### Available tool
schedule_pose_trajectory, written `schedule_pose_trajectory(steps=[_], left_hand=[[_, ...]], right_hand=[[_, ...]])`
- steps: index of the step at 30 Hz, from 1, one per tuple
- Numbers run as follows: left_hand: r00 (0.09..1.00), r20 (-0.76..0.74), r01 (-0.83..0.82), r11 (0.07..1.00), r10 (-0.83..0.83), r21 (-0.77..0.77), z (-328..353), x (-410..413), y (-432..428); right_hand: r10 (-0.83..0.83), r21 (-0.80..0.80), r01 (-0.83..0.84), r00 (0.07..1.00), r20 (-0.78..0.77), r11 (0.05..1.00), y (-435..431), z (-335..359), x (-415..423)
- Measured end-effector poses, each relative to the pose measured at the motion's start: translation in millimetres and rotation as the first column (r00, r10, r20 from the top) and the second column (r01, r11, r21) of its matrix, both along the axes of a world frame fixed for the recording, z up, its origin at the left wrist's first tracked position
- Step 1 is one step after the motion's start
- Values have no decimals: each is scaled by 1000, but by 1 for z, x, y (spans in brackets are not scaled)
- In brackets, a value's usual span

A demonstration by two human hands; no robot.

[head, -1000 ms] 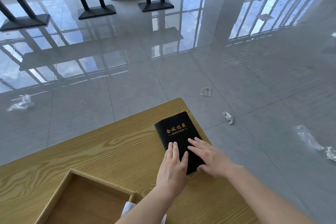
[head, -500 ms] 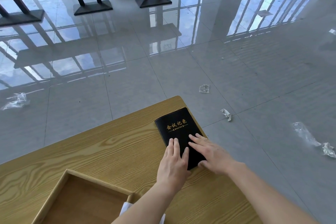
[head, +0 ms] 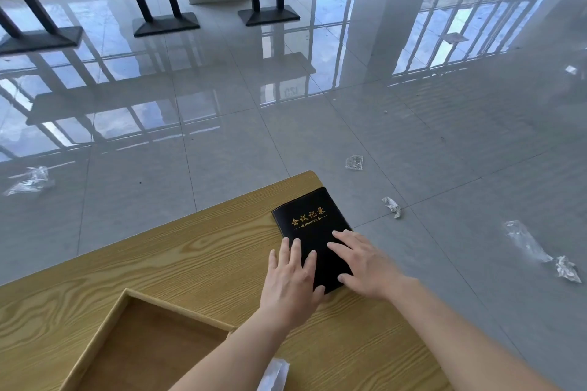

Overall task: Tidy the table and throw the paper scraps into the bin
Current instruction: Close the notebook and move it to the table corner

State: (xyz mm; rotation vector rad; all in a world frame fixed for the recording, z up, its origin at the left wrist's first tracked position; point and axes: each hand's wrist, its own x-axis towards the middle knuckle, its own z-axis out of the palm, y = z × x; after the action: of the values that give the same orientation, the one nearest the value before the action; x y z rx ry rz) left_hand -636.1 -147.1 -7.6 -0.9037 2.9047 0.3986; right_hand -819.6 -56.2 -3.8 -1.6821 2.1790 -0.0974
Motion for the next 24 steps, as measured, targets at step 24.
schedule_pose_trajectory(steps=[24], left_hand=[[949,-41,-314,938,311,-150,74,242,1]], right_hand=[[172,-166,-189,979,-109,968,-37,69,230]])
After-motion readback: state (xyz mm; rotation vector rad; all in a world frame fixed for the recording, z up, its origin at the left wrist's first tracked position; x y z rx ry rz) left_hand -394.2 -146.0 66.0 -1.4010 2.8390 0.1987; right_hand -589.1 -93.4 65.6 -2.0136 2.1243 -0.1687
